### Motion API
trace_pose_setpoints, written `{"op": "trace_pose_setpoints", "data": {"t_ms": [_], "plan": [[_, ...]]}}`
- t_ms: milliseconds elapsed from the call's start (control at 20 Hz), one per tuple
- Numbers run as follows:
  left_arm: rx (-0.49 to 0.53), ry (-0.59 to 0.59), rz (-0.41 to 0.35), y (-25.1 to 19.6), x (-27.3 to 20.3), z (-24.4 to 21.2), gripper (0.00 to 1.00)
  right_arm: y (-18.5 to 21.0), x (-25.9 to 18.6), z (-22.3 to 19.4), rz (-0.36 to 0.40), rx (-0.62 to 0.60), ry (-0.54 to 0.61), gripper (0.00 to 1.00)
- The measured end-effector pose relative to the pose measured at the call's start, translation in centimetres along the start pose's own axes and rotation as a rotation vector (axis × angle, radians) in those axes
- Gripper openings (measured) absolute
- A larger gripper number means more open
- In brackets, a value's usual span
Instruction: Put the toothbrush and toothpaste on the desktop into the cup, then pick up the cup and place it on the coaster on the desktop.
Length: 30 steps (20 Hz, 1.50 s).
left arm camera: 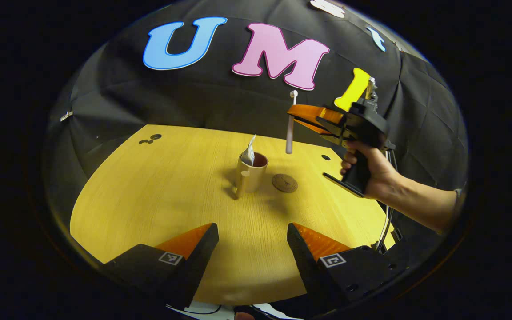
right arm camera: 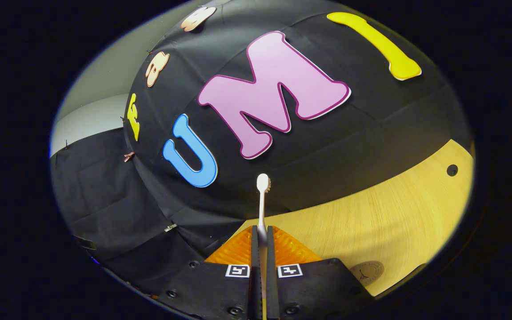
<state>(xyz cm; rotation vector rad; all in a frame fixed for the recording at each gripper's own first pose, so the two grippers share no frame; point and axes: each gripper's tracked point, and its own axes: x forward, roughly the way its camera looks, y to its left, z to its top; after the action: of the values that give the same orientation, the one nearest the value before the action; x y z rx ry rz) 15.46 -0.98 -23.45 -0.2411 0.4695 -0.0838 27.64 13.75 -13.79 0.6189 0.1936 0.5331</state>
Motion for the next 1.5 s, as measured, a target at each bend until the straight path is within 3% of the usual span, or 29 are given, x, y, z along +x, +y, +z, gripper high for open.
{"op": "trace_pose_setpoints", "data": {"t_ms": [350,700,1250,1500], "plan": [[-0.072,0.023,0.097,-0.4,-1.7,-2.2,0.96,-2.7,4.9,-4.0,0.034,-0.004,0.026,0.08],[-0.104,0.070,0.140,-0.4,-2.2,-4.7,0.96,-3.8,6.4,-8.1,0.037,-0.117,0.102,0.08],[-0.080,0.051,0.122,-0.7,-1.6,-2.8,0.96,-4.4,3.3,-9.7,0.018,-0.144,0.177,0.13],[-0.059,0.073,0.114,-0.8,-1.0,-2.6,0.96,-3.8,0.9,-11.1,0.011,-0.113,0.247,0.21]]}}
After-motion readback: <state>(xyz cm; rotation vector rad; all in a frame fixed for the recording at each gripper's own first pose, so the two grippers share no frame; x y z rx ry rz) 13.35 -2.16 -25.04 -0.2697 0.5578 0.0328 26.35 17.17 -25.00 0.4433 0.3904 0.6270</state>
